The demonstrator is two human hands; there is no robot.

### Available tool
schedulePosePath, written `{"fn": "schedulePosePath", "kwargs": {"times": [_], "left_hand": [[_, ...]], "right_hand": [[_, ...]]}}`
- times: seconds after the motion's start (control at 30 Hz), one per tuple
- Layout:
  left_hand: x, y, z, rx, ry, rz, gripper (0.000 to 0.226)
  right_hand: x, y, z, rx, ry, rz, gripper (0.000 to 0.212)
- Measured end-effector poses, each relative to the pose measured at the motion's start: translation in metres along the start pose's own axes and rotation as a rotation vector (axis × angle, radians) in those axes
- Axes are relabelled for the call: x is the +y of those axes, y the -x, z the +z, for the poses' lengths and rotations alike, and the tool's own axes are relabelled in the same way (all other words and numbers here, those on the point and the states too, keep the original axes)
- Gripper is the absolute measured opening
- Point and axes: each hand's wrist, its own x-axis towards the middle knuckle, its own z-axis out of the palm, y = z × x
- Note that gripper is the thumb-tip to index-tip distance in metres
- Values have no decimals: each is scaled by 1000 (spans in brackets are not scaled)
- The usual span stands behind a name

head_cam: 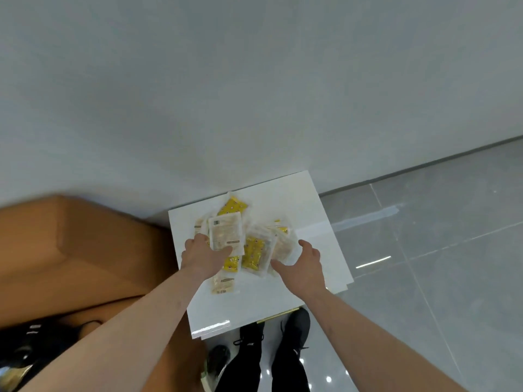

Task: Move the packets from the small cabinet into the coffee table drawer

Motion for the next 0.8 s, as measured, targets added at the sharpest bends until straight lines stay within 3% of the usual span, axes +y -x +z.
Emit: {"fn": "schedulePosePath", "kwargs": {"times": [0.13, 0.27, 0.37, 0.6, 0.8], "left_hand": [[1, -37, 27, 71, 48, -98, 109], [3, -48, 45, 176, 105, -136, 93], [5, -45, 46, 185, 187, -134, 74], [4, -28, 32, 8, 429, -32, 35], [-4, 0, 6, -84, 628, 109, 33]], "right_hand": [[0, -38, 39, 56, -86, 123, 116], [-4, -55, 65, 151, -85, 253, 119], [-2, -63, 75, 258, -119, 263, 101], [4, -50, 56, 250, -324, 73, 38], [20, -40, 14, 186, -431, 115, 27]]}}
